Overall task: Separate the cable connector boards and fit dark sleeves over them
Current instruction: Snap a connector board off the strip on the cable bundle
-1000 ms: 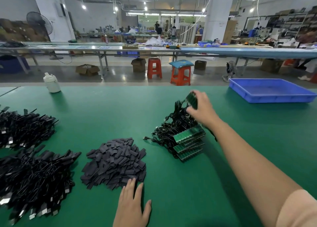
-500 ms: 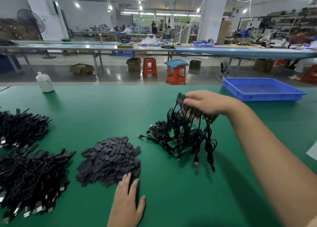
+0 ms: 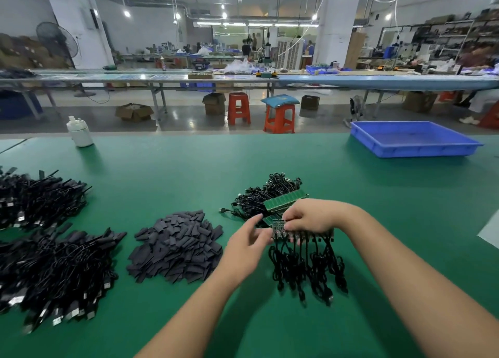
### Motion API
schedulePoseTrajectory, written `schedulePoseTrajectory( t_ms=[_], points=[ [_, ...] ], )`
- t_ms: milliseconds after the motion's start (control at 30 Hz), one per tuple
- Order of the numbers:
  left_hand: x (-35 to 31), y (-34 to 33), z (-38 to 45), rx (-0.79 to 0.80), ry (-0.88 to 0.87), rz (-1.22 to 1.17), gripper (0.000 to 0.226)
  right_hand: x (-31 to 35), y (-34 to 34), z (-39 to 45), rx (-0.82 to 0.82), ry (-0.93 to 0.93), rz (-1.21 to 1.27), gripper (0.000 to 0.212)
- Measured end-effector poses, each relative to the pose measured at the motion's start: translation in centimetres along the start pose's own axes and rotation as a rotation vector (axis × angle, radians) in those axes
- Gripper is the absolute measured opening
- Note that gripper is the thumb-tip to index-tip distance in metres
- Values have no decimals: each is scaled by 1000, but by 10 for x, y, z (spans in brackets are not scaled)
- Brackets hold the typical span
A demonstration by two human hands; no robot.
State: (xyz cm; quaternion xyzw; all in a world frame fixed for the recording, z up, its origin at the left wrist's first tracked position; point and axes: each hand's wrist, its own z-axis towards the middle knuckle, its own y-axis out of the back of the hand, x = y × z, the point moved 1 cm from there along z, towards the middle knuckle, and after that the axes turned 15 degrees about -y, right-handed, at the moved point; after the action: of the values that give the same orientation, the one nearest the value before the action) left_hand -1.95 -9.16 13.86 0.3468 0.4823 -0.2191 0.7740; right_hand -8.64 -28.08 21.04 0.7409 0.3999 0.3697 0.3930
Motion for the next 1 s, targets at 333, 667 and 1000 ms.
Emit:
schedulePoseTrajectory(
  t_ms=[333, 667, 1000],
  points=[
    [4, -10, 12, 96, 122, 174, 29, 6, -33, 10, -173, 34, 104, 21],
    [16, -19, 9, 11, 172, 364, 30, 13, -56, 27, -318, -27, 97, 26],
    [35, -20, 6, -101, 177, 482, 36, 13, -71, 46, -317, -34, 120, 27]
  ],
)
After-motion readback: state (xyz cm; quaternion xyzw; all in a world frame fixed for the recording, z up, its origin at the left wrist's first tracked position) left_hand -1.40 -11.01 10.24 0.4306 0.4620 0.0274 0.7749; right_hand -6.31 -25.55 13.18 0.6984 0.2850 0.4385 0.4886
